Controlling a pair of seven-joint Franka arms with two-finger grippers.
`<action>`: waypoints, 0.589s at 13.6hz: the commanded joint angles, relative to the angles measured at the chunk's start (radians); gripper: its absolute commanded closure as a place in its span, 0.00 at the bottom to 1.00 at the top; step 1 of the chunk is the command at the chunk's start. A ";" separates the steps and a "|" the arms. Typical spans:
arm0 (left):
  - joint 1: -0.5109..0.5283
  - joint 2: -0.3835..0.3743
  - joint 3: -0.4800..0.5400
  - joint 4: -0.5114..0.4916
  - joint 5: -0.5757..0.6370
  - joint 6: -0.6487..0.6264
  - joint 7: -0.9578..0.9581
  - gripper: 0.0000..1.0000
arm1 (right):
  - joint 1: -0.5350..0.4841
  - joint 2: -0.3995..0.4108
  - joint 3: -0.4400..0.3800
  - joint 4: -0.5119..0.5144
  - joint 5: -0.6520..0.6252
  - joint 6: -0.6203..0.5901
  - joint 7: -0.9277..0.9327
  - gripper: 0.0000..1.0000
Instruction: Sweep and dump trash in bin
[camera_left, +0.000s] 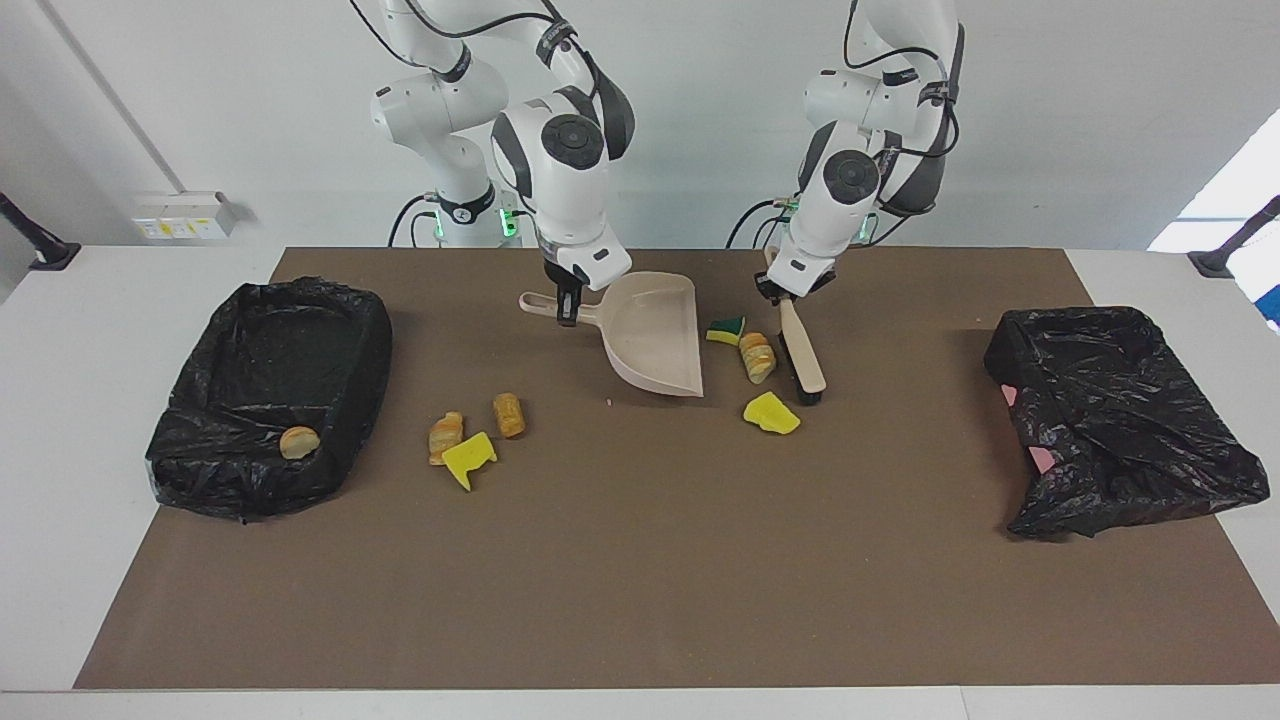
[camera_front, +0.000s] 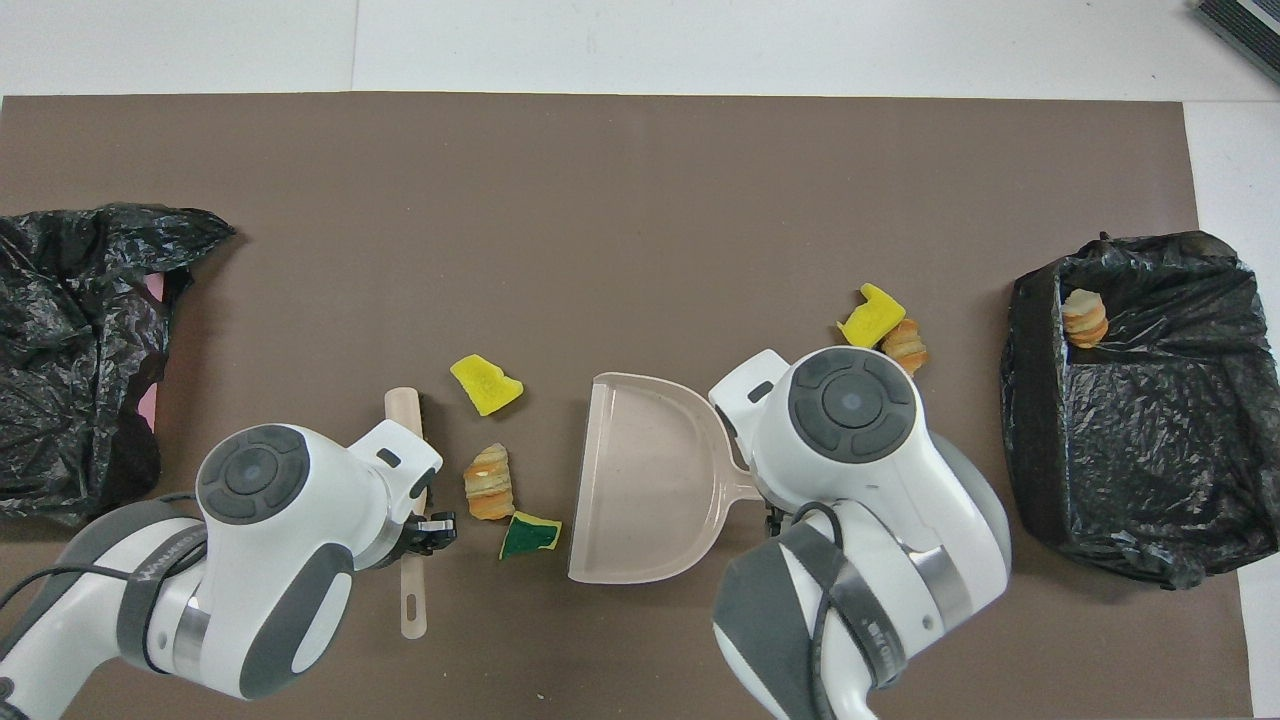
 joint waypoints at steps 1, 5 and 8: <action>-0.069 -0.028 0.012 -0.098 -0.018 0.104 -0.027 1.00 | -0.034 -0.071 0.001 -0.105 -0.014 0.074 -0.063 1.00; -0.105 -0.005 0.012 -0.109 -0.070 0.152 -0.027 1.00 | -0.017 -0.057 0.002 -0.130 -0.012 0.088 0.047 1.00; -0.109 -0.005 0.012 -0.109 -0.105 0.155 -0.027 1.00 | 0.020 -0.022 0.002 -0.130 -0.012 0.115 0.151 1.00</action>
